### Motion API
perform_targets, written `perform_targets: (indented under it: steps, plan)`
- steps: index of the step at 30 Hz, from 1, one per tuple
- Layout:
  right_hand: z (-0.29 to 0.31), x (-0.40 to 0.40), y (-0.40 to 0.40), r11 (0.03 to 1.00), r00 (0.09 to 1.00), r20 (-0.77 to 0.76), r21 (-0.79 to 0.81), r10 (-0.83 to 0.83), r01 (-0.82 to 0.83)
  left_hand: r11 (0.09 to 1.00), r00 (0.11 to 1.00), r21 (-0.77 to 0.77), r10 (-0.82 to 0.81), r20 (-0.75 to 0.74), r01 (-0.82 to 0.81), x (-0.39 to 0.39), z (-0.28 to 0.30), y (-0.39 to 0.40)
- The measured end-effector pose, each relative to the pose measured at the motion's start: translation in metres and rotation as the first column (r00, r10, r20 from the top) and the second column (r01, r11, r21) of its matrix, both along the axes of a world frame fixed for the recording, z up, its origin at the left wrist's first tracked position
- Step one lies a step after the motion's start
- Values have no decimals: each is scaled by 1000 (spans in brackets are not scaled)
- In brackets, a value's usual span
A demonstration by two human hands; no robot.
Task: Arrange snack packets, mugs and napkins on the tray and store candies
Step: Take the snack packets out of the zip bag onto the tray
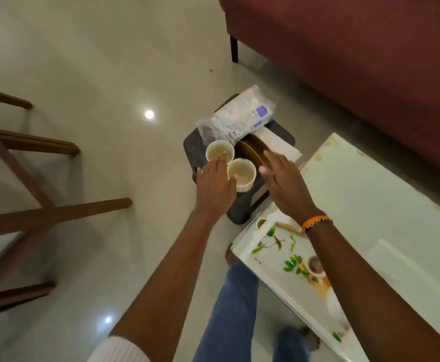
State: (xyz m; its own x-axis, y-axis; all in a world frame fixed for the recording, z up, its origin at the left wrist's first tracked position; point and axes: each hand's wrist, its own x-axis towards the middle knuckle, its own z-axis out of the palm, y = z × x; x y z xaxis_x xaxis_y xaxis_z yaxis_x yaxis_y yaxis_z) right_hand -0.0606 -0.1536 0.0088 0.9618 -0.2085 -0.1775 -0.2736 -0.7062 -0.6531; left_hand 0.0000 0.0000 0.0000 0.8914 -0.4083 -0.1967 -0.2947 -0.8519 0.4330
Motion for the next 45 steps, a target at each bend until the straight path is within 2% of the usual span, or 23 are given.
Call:
perform_targets:
  steps: [2,6,8,10,13,15,19,21,22,24,26,31,33,35,37,39,41,43,45]
  plan:
    - [-19,44,1,990,995,-7,103,-95,95,998,998,-8,-60,-11,60,46,-25,-2]
    - [-55,116,0,982,984,-105,106,-144,155,992,989,-64,103,-103,-110,133,-72,-16]
    - [-75,138,-2,984,979,-144,86,-144,157,988,969,30,154,-195,-151,171,-97,-19]
    - [-87,152,-5,983,973,-170,68,-156,170,981,945,170,137,-296,-89,202,-113,-17]
    - [-98,162,-6,977,965,-215,120,-149,178,972,915,226,147,-375,-64,228,-131,-13]
    - [-101,166,-6,968,957,-251,164,-146,190,970,913,230,159,-376,-75,235,-137,-12]
    - [-100,172,-7,928,934,-299,252,-196,275,965,951,262,80,-298,2,242,-138,-17]
    - [-97,174,-8,900,923,-330,311,-197,304,986,961,155,98,-257,-59,244,-133,-21]
    - [-95,174,-8,887,920,-340,339,-195,313,992,958,25,129,-258,-127,244,-129,-23]
    - [-91,173,-8,884,926,-331,358,-181,300,912,924,-292,186,-334,-289,243,-116,-27]
    - [-88,171,-8,894,928,-332,346,-169,287,816,912,-457,195,-360,-355,242,-99,-32]
    - [-80,166,-12,847,903,-336,365,-267,387,788,981,-587,112,-161,-186,227,-51,-46]
    - [-73,158,-15,805,877,-262,357,-402,475,783,994,-614,69,-80,-103,213,-29,-48]
    - [-71,138,-19,774,814,-180,253,-552,581,770,995,-632,85,-44,-94,196,-12,-49]
    - [-74,108,-22,690,725,-214,221,-655,689,755,990,-649,140,10,-100,179,2,-48]
    - [-74,76,-18,547,647,-350,348,-678,762,745,987,-662,153,51,-82,157,14,-47]
    - [-63,54,-9,409,647,-419,528,-637,744,760,996,-649,73,56,-20,126,25,-45]
    - [-41,35,-3,168,653,-457,728,-604,665,793,998,-605,-44,47,63,89,31,-42]
    - [-22,15,-3,-97,659,-505,828,-558,553,839,980,-506,-165,111,198,47,34,-37]
